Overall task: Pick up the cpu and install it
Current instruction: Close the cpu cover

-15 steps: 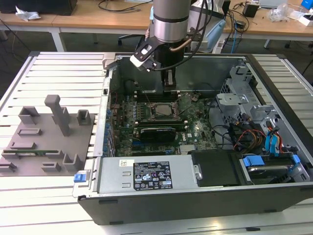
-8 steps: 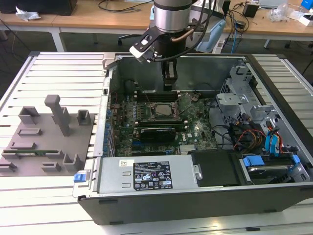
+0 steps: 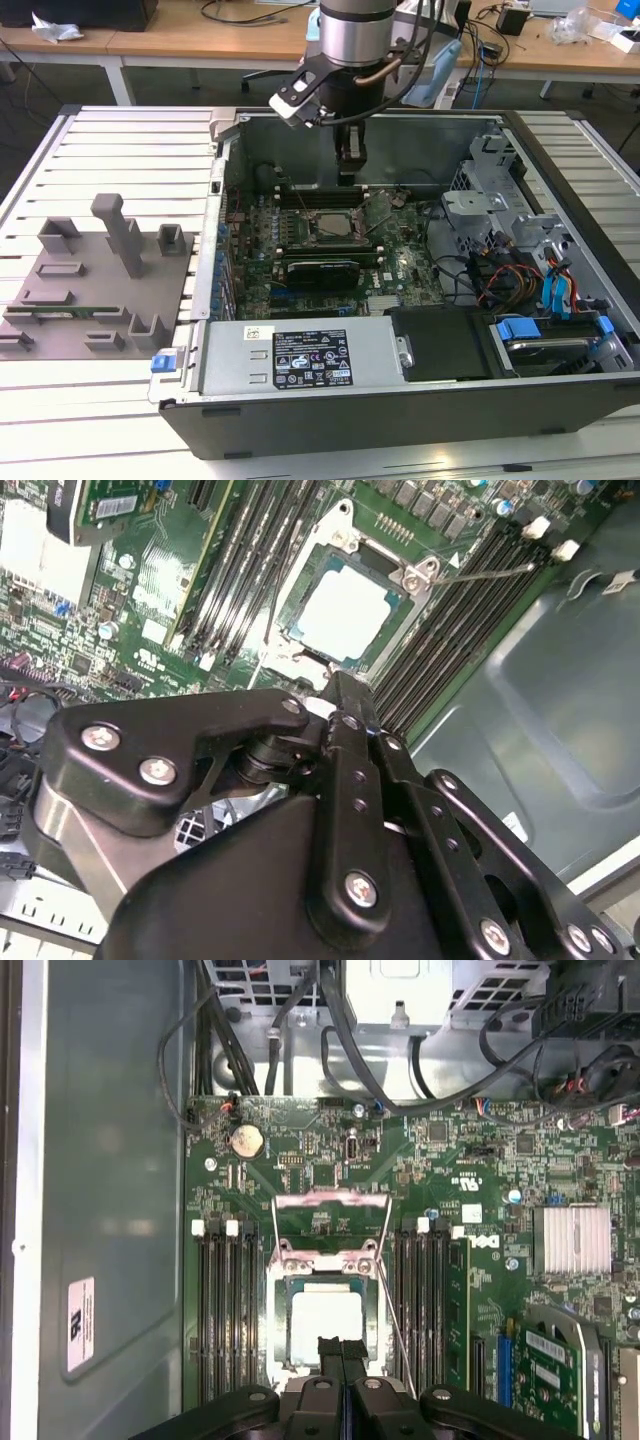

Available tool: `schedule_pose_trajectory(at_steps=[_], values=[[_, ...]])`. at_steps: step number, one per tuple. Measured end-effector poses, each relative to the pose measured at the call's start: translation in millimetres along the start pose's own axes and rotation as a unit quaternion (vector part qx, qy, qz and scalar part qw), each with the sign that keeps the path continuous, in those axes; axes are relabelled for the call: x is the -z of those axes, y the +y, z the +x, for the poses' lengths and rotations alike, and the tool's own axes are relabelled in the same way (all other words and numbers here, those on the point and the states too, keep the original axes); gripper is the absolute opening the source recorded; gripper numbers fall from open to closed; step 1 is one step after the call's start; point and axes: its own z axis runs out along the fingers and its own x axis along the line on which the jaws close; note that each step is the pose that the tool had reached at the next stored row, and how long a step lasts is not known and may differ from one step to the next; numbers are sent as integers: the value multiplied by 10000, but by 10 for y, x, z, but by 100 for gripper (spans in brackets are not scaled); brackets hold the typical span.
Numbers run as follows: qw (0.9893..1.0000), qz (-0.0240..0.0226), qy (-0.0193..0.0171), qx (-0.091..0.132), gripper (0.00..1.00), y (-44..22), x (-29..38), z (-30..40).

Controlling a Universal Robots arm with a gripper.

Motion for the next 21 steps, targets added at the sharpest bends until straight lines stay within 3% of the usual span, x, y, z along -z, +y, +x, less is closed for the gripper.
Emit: schedule_pose_trajectory(at_steps=[3, 14, 18, 21], values=[[10000, 0, 0, 0, 11, 74, -4, 0], [10000, -1, 1, 0, 11, 481, -24, 0], [10000, 0, 1, 0, 11, 582, -28, 0], [10000, 0, 0, 1, 11, 591, -29, -1]])
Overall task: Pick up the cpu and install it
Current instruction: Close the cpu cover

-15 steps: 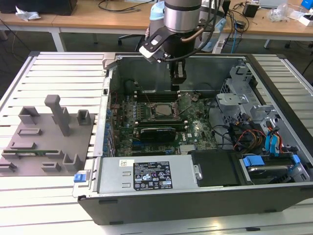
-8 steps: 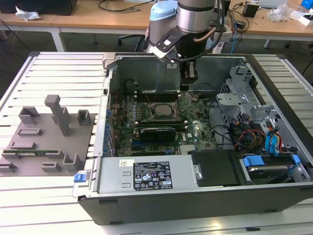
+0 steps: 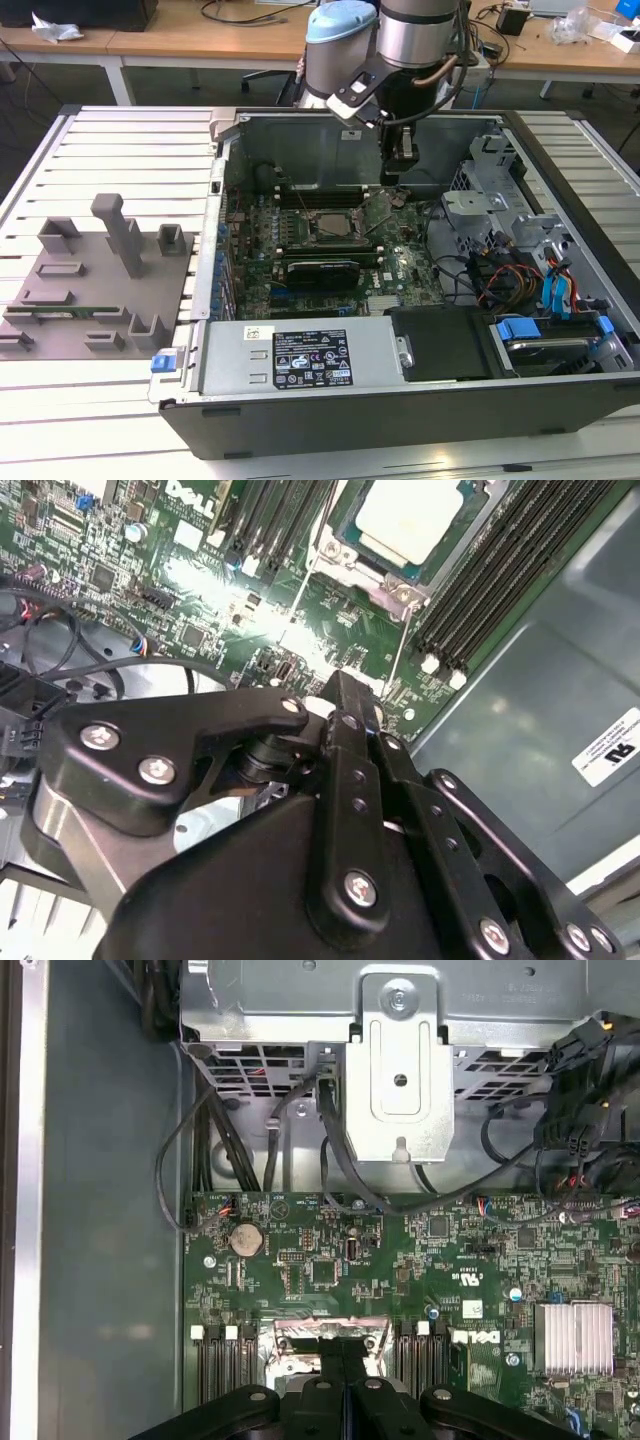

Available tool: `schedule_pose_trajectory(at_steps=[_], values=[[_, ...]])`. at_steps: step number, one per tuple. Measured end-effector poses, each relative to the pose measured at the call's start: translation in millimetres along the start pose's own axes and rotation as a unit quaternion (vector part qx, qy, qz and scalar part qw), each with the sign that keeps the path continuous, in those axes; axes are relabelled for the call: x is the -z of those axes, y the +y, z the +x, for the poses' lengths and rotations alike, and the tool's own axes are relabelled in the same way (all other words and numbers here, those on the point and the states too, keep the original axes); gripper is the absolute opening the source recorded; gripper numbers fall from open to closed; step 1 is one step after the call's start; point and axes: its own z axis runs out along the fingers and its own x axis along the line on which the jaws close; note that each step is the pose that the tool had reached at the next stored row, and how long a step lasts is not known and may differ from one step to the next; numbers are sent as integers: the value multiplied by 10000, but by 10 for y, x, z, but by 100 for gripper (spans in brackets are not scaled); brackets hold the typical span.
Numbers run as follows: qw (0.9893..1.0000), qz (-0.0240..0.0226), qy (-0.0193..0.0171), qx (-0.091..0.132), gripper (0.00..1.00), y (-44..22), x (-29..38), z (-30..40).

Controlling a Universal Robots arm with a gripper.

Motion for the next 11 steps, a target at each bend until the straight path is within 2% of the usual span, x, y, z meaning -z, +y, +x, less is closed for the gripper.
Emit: schedule_pose_trajectory(at_steps=[3, 5, 11], values=[[10000, 8, 0, -1, 11, 49, -6, 0], [10000, 26, 0, 0, 11, 151, -27, 0], [10000, 26, 1, 0, 11, 187, -143, 4]])
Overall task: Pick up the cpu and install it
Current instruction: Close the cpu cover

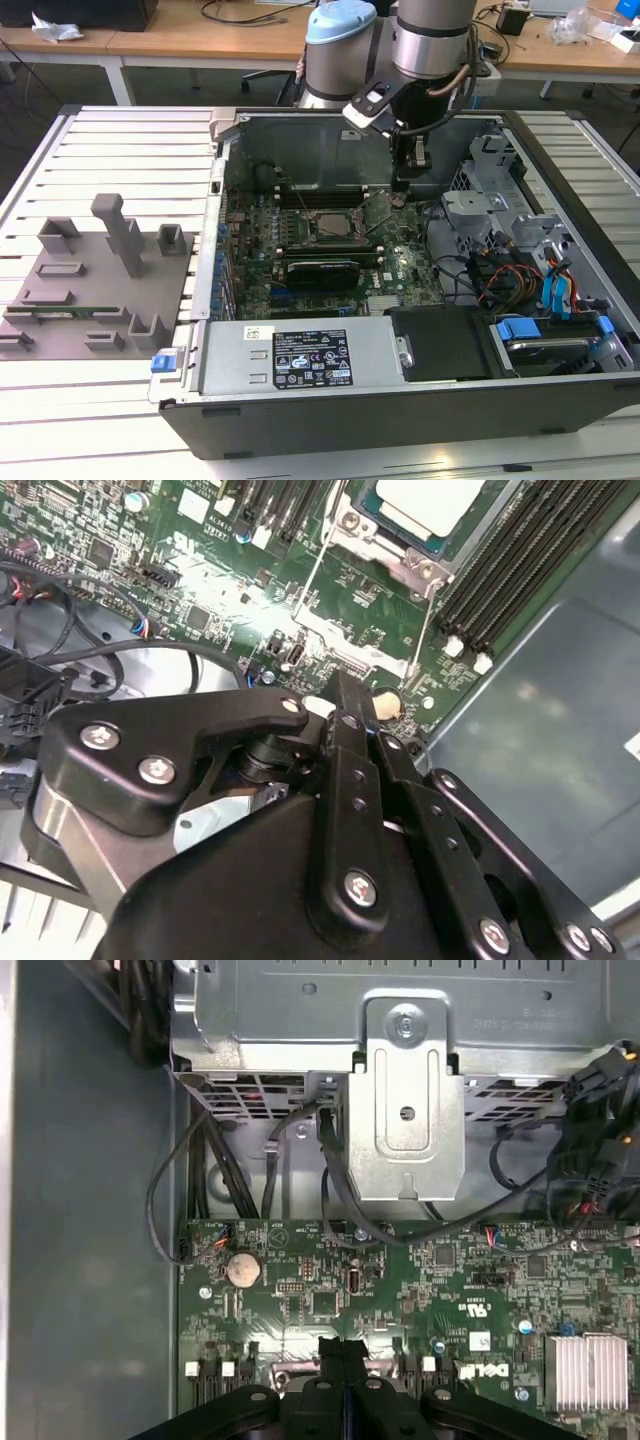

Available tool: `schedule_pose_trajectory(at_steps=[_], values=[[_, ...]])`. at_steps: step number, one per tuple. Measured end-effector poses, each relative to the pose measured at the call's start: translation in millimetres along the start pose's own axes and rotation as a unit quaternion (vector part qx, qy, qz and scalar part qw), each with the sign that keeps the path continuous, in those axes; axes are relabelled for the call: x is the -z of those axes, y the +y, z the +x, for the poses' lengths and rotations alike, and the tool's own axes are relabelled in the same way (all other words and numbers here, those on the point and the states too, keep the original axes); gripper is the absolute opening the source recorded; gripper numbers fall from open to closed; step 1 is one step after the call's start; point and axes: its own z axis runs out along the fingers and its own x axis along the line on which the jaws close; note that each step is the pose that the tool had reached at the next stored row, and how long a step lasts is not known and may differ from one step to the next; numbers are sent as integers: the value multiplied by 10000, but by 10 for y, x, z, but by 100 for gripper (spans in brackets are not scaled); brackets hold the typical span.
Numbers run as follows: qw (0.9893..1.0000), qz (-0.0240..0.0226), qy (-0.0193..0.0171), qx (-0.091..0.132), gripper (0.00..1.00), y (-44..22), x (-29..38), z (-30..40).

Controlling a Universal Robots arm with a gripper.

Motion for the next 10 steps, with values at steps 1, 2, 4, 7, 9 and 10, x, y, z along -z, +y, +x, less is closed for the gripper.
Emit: schedule_pose_trajectory(at_steps=[1, 2, 4, 7, 9, 10], values=[[10000, 0, 0, 0, 11, 6, -17, 0], [10000, 1, 0, 0, 11, 17, -38, 1], [10000, 4, 0, 0, 11, 35, -60, 1], [10000, 11, -1, 1, 11, 61, -102, 2], [10000, 25, 0, 1, 11, 85, -144, 4], [10000, 31, 0, 1, 11, 92, -163, 4]])
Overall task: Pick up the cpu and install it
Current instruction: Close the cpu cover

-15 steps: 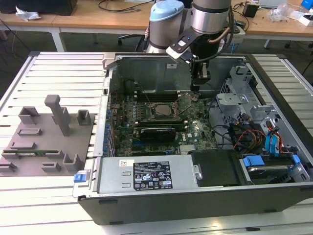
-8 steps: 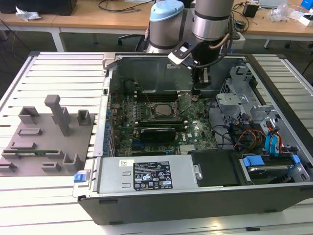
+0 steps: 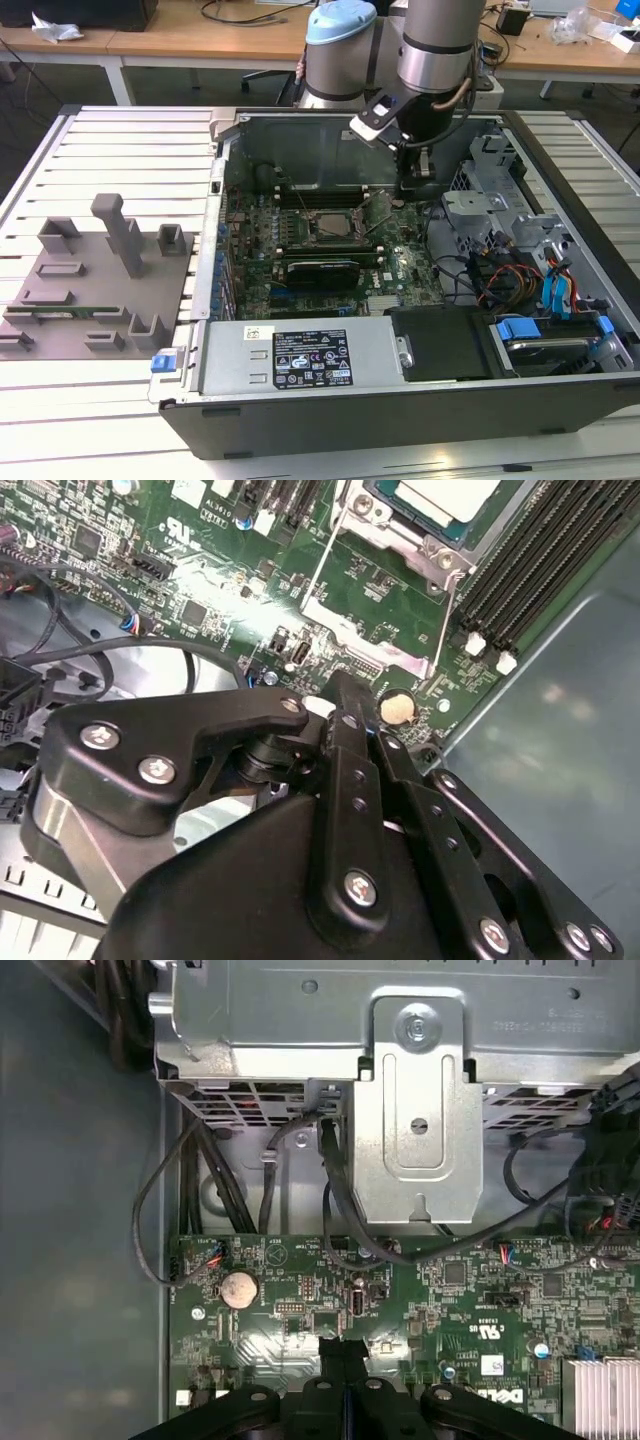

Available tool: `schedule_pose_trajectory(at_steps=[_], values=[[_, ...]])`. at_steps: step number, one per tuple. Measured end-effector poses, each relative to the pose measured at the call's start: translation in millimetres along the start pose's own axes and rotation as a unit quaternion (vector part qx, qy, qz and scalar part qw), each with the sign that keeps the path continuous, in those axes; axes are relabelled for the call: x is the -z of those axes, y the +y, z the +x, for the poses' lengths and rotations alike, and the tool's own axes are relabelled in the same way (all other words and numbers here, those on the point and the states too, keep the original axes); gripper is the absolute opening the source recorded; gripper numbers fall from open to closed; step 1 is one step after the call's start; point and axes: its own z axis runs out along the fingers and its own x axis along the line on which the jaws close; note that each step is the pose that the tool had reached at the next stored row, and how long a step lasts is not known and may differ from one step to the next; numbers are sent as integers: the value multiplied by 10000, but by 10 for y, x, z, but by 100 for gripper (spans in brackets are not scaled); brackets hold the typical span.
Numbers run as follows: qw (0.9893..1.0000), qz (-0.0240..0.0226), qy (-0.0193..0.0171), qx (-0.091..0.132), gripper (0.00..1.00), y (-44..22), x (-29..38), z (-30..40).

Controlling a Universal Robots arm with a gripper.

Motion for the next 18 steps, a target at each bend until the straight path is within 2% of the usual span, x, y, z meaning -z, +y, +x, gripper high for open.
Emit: schedule_pose_trajectory(at_steps=[2, 3, 7, 18], values=[[10000, 7, 0, 0, 11, 1, -37, 1], [10000, 12, 0, 0, 11, 0, -81, 2], [10000, 16, 1, 1, 11, -2, -132, 4], [10000, 16, 0, 1, 11, -19, -144, 4]])
